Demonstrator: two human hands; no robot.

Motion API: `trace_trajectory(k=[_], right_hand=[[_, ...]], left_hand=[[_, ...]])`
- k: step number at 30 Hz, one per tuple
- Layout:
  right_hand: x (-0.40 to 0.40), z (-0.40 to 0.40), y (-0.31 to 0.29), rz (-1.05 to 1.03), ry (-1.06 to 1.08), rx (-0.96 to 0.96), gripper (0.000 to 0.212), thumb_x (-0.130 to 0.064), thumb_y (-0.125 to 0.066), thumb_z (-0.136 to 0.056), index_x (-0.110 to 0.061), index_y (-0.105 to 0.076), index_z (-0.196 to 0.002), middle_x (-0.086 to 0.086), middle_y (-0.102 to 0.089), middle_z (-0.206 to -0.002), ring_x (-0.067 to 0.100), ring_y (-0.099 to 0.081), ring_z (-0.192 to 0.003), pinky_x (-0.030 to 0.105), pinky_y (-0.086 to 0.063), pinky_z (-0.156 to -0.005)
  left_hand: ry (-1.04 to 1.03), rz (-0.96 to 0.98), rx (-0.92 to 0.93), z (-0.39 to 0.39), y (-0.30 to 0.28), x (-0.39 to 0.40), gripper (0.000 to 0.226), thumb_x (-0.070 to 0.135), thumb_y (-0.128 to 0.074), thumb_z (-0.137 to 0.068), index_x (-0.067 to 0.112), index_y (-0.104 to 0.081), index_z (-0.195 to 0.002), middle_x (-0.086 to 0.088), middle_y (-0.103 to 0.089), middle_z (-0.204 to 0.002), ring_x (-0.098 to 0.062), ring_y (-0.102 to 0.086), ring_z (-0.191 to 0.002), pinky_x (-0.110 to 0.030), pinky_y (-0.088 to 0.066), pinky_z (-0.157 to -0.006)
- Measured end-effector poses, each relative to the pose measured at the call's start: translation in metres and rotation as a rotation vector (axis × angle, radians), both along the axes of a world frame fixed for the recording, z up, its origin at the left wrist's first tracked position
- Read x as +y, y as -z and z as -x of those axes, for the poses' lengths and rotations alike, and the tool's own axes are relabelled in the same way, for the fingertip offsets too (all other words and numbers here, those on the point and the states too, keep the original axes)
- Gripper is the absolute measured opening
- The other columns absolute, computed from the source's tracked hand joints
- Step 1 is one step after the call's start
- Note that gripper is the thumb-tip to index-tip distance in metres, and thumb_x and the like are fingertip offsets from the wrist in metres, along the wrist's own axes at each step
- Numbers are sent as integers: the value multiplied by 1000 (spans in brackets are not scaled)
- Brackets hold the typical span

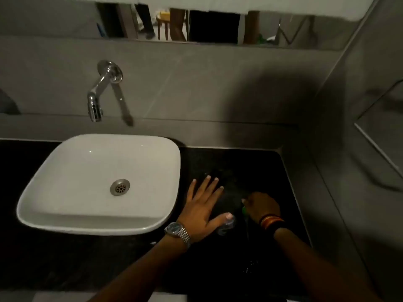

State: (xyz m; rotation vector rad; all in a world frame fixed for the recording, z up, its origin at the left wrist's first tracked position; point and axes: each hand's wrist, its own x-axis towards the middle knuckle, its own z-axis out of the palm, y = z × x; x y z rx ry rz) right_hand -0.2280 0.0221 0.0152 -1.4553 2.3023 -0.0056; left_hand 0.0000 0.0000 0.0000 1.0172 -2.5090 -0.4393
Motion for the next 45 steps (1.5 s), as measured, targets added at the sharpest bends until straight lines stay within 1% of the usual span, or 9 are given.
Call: trace_trajectory(k=[5, 14, 18, 22, 28, 31, 37, 42, 45], right_hand=[[2, 16, 9, -97, 182, -90, 61, -60, -73, -70, -13, -73, -109, 17, -73, -113, 35, -69, -106, 38, -56, -84], [-6, 11, -1, -93, 187, -185, 53, -51, -77, -66, -14, -75, -103, 13, -74, -108, 33, -70, -102, 36, -57, -84], [18, 14, -36, 280, 234, -344, 35, -51, -73, -72, -16, -74, -69, 1, -74, -71, 20, -72, -75, 33, -57, -71], [59, 3, -82, 754, 203, -590, 15, -36, -77, -80, -23, -73, -83, -12, -73, -81, -1, -69, -78, 8, -52, -69], [82, -23, -102, 940, 217, -797, 10, -29, -74, -81, -28, -70, -90, -9, -72, -92, 9, -71, -87, 20, -56, -77], [84, -33, -91, 925, 180, -803, 17, -36, -75, -78, -31, -70, -93, -3, -74, -95, 16, -72, -86, 31, -59, -76], [85, -42, -58, 796, 85, -660, 17, -35, -74, -77, -36, -66, -92, -8, -69, -89, 5, -70, -82, 32, -61, -74], [80, -48, -37, 696, -20, -459, 13, -41, -71, -72, -45, -58, -74, -16, -56, -78, -1, -60, -73, 19, -50, -64], [81, -49, -24, 613, -47, -398, 11, -32, -75, -70, -32, -65, -74, -14, -55, -82, -3, -57, -70, 20, -49, -66]], left_hand=[[-3, -31, 108, 7, 22, 24, 70, 76, -56, -87, 26, -64, -134, -1, -25, -168, -21, -6, -158, -57, 7, -124], [-118, -211, 214, 17, 23, 31, 53, 71, -66, -81, 34, -74, -118, 10, -26, -166, -16, -1, -158, -49, 16, -122], [-120, -247, 236, 16, 21, 31, 46, 65, -72, -81, 35, -76, -116, 10, -28, -165, -13, -1, -158, -50, 14, -123], [-107, -276, 243, 15, 19, 30, 46, 62, -74, -82, 34, -75, -118, 10, -27, -166, -12, 0, -158, -52, 12, -123], [-91, -259, 217, 15, 19, 31, 46, 63, -74, -81, 37, -75, -119, 7, -19, -169, -13, 8, -158, -52, 14, -123], [-93, -242, 217, 15, 21, 31, 51, 67, -72, -81, 36, -74, -121, 8, -14, -170, -12, 11, -157, -51, 14, -123], [-99, -233, 202, 14, 23, 31, 57, 75, -63, -80, 38, -72, -123, 9, -12, -170, -11, 13, -157, -55, 12, -123], [-92, -210, 200, 14, 20, 32, 52, 74, -58, -81, 46, -71, -122, 6, -16, -169, -19, 7, -158, -54, 11, -123], [-82, -209, 213, 13, 19, 32, 47, 68, -58, -83, 44, -71, -121, 2, -19, -169, -23, 4, -158, -54, 10, -123]])
